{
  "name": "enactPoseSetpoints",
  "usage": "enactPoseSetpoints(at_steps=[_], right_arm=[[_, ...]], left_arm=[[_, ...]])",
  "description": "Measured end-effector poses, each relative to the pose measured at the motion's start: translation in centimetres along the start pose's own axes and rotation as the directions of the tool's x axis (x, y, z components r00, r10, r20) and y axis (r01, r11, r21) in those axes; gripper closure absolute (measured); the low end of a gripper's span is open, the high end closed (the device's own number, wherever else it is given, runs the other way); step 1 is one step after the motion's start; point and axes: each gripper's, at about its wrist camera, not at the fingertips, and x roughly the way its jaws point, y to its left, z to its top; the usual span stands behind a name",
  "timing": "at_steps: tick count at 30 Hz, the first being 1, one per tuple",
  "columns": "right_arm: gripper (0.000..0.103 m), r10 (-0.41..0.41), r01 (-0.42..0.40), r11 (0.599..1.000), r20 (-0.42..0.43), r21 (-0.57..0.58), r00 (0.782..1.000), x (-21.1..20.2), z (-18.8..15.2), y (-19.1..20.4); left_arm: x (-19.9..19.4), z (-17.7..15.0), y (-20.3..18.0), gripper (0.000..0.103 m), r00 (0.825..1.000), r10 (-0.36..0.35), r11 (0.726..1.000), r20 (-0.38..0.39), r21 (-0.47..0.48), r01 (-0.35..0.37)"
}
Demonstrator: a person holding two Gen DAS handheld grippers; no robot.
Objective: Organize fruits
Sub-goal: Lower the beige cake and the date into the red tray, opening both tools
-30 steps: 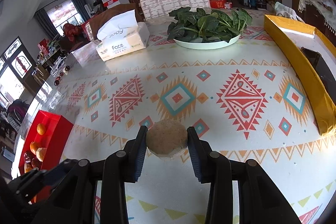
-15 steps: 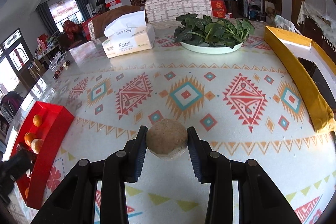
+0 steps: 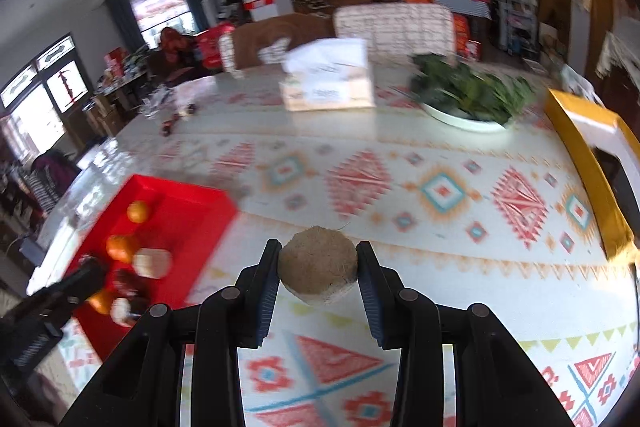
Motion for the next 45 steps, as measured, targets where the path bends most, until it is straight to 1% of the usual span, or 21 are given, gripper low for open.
enactPoseSetpoints(at_steps=[11, 16, 21, 27, 30, 36, 40, 43, 45], right_arm=[[0.062, 0.129, -0.130, 0.984, -0.014, -0.122, 0.992, 0.3, 2.5, 9.9], [0.062, 0.164, -0.169, 0.975, -0.045, -0.147, 0.985, 1.8, 3.0, 12.6], [0.061, 0.166, -0.180, 0.973, -0.103, -0.144, 0.981, 4.6, 2.4, 13.8], [0.061, 0.163, -0.182, 0.975, -0.148, -0.125, 0.975, 6.8, 2.2, 13.9], [0.061, 0.174, -0.197, 0.973, -0.176, -0.121, 0.969, 7.9, 2.2, 14.2], [0.062, 0.170, -0.202, 0.970, -0.223, -0.133, 0.960, 10.4, 2.1, 15.1], [0.062, 0.181, -0.216, 0.969, -0.254, -0.116, 0.950, 12.1, 2.0, 15.4], [0.061, 0.197, -0.229, 0.968, -0.264, -0.098, 0.944, 12.7, 2.0, 15.4], [0.061, 0.212, -0.241, 0.967, -0.268, -0.080, 0.940, 12.9, 2.0, 15.2]], left_arm=[[0.0, 0.2, 5.5, 0.077, 1.000, 0.014, 0.996, -0.006, -0.090, -0.015], [0.6, 0.3, 7.6, 0.077, 1.000, 0.020, 0.992, -0.016, -0.127, -0.021], [1.1, 0.2, 9.0, 0.077, 1.000, 0.016, 0.989, -0.025, -0.148, -0.019], [2.2, 0.1, 9.9, 0.077, 0.999, 0.003, 0.986, -0.042, -0.164, -0.010], [2.7, 0.1, 10.0, 0.077, 0.999, -0.001, 0.986, -0.049, -0.169, -0.007], [3.9, 0.2, 10.2, 0.077, 0.998, -0.008, 0.985, -0.069, -0.173, -0.004], [4.3, 0.3, 10.1, 0.077, 0.997, -0.011, 0.986, -0.076, -0.167, -0.002], [4.4, 0.4, 9.9, 0.071, 0.996, -0.022, 0.986, -0.083, -0.165, 0.008], [4.3, 0.6, 9.8, 0.054, 0.997, -0.023, 0.986, -0.076, -0.167, 0.010]])
